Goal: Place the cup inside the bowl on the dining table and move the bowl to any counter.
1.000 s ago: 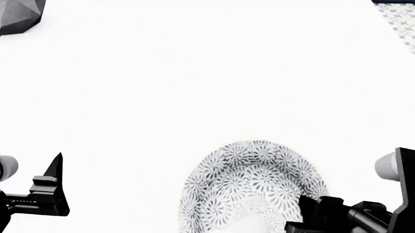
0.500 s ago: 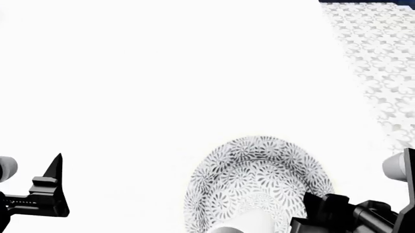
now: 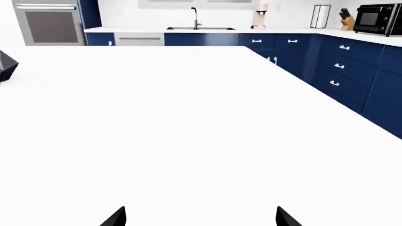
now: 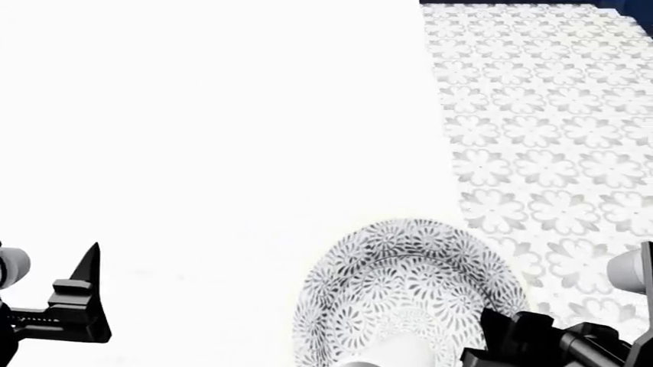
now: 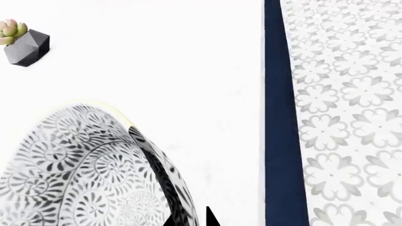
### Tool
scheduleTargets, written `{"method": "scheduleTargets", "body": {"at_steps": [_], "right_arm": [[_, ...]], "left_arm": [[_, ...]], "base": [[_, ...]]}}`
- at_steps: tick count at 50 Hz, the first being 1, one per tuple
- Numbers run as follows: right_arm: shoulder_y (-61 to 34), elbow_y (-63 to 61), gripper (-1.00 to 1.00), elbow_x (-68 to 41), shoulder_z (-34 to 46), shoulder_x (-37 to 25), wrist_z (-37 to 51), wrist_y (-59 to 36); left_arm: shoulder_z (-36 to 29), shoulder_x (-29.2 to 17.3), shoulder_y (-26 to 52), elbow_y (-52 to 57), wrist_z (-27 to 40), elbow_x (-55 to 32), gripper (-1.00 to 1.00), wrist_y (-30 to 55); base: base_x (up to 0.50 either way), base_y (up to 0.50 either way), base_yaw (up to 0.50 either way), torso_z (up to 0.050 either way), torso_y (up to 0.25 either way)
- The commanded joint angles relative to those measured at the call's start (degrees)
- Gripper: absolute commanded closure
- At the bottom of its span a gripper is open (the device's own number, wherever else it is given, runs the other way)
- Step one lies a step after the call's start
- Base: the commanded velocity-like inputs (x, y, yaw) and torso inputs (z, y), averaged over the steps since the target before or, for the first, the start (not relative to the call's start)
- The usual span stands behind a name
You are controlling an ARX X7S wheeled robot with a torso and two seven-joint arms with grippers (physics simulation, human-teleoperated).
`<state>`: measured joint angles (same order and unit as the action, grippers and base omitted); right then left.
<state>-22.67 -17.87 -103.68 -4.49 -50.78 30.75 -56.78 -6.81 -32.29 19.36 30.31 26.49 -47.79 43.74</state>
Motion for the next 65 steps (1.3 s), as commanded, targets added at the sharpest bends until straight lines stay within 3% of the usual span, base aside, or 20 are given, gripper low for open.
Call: {"method": "scheduleTargets", "body": {"at_steps": [1,65], "right_arm": [[0.1,0.0,1.00,0.1,-0.4,0.0,-0.1,0.6],[3.5,-0.6,1.00,1.6,-2.4,-0.3,-2.0,2.9]], "left_arm": [[0.3,-0.4,-0.2,0.3,0.1,-0.4,-1.00,0.0],[-0.8,-0.4,0.0,-0.5,0.4,-0.2,-1.00,-0.7]], "base": [[0.00,-0.50,0.00,0.000,0.000],[0.00,-0.50,0.00,0.000,0.000]]}}
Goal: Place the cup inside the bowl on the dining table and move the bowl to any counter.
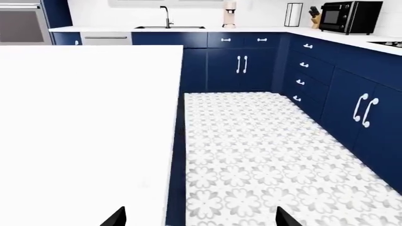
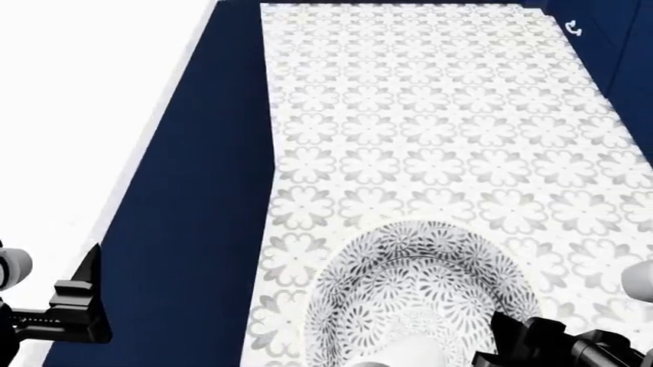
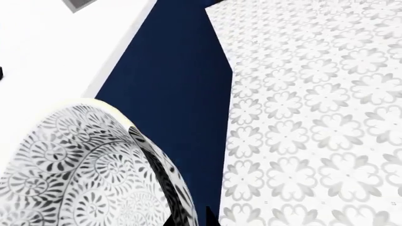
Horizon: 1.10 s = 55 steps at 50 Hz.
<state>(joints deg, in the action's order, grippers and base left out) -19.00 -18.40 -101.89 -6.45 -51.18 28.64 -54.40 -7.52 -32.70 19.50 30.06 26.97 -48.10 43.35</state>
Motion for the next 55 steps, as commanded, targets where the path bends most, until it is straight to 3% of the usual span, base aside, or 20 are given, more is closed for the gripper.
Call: {"method": "scheduleTargets", "body": {"at_steps": [1,20,38,55], "right_arm": [[-0.1,0.0,1.00,-0.1,-0.4,0.1,0.1,0.6],[1.0,0.0,1.00,0.8,-0.7,0.4,-0.8,1.3],[-0.2,0.3,1.00,2.0,0.4,0.6,-0.6,1.4],[-2.8,2.5,1.00,2.0,2.9,1.5,-0.6,0.7]], "left_arm": [[-0.1,0.0,-0.2,-0.3,-0.1,0.1,-1.00,-0.3],[-0.5,-0.1,-0.3,-0.4,-0.1,0.2,-1.00,-0.7],[-0.5,-0.2,-0.5,-0.5,0.0,0.1,-1.00,-0.9],[-0.8,-0.2,-0.8,-1.0,-0.4,0.4,-1.00,-1.6]], "base": [[0.00,-0.50,0.00,0.000,0.000],[0.00,-0.46,0.00,0.000,0.001],[0.02,0.00,0.00,0.000,0.000],[0.45,-0.08,0.00,0.000,0.001]]}}
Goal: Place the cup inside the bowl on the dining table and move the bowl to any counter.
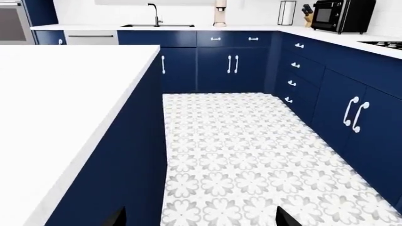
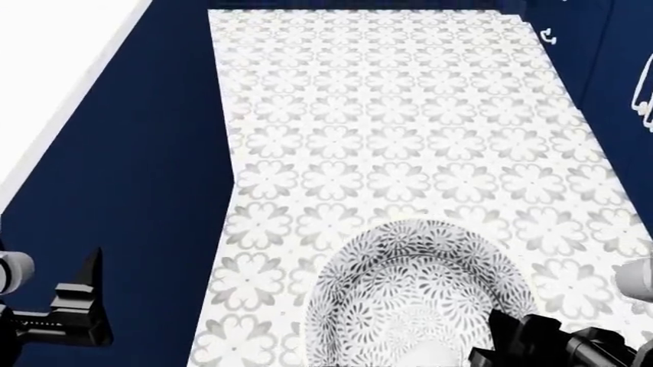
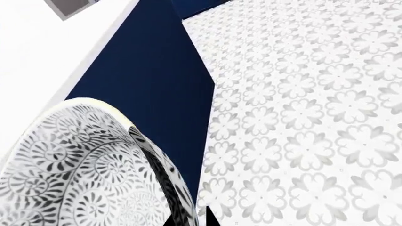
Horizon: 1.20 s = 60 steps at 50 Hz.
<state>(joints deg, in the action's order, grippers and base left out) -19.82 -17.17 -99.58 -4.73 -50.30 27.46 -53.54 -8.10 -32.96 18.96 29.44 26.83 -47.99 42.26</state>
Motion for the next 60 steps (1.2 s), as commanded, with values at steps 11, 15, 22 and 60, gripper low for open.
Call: {"method": "scheduleTargets", "body": {"at_steps": [11,15,22,60], "right_arm": [[-4.9,11.3,1.00,1.4,7.7,6.7,-2.5,-1.0],[-4.1,12.4,1.00,2.1,7.9,7.2,-3.6,-0.5],[-3.3,13.9,1.00,3.7,8.8,8.3,-5.3,0.1],[-10.6,18.1,1.00,4.2,12.4,11.1,-4.8,-1.2]], "left_arm": [[-0.2,0.0,-0.9,-1.4,-0.9,0.7,-1.00,-1.5],[-0.5,0.2,-0.9,-1.7,-0.9,1.0,-1.00,-1.7],[-0.7,0.3,-0.7,-1.6,-0.7,1.0,-1.00,-1.6],[-0.5,0.0,-2.0,-3.4,-1.7,1.5,-1.00,-3.6]], "base": [[0.50,-0.19,0.00,0.000,0.002],[0.50,-0.23,0.00,0.000,0.000],[0.50,-0.24,0.00,0.000,0.001],[0.50,-0.24,0.00,0.000,0.001]]}}
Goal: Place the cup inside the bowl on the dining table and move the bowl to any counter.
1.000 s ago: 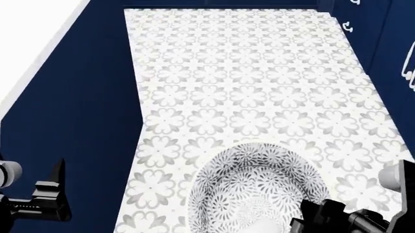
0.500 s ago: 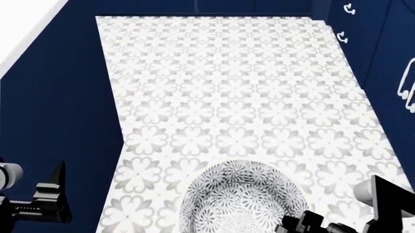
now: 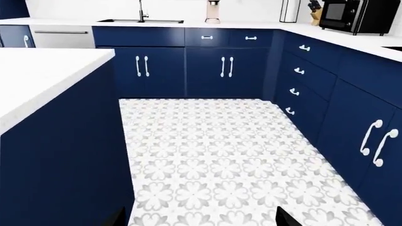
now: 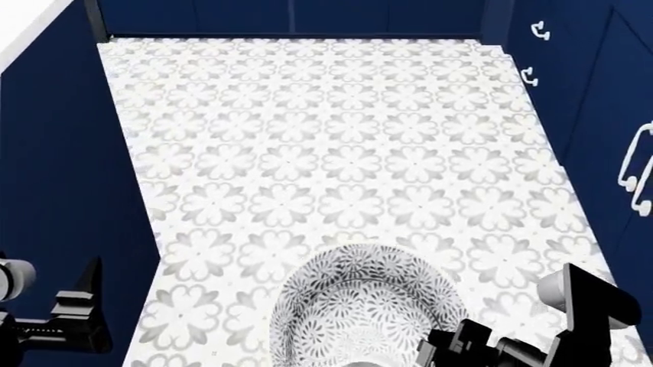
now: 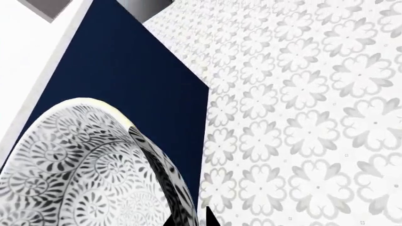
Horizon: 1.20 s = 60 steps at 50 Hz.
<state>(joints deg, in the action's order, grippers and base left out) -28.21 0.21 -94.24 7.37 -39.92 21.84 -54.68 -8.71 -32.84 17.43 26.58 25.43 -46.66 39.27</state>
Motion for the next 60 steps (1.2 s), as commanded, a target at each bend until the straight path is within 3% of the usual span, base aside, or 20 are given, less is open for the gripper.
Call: {"method": "scheduleTargets", "body": {"at_steps": [1,60], "right_arm": [[-2.6,0.8,1.00,-1.2,0.6,0.8,1.0,-0.2],[-5.6,2.4,1.00,1.2,3.1,2.3,-1.2,0.4]], "left_arm": [[0.1,-0.2,-0.4,-0.6,-0.4,0.2,-1.00,-0.7],[-0.1,-0.2,-0.7,-2.1,-0.7,0.4,-1.00,-2.0]], "base": [[0.50,-0.24,0.00,0.000,0.011],[0.50,-0.03,0.00,0.000,0.001]]}}
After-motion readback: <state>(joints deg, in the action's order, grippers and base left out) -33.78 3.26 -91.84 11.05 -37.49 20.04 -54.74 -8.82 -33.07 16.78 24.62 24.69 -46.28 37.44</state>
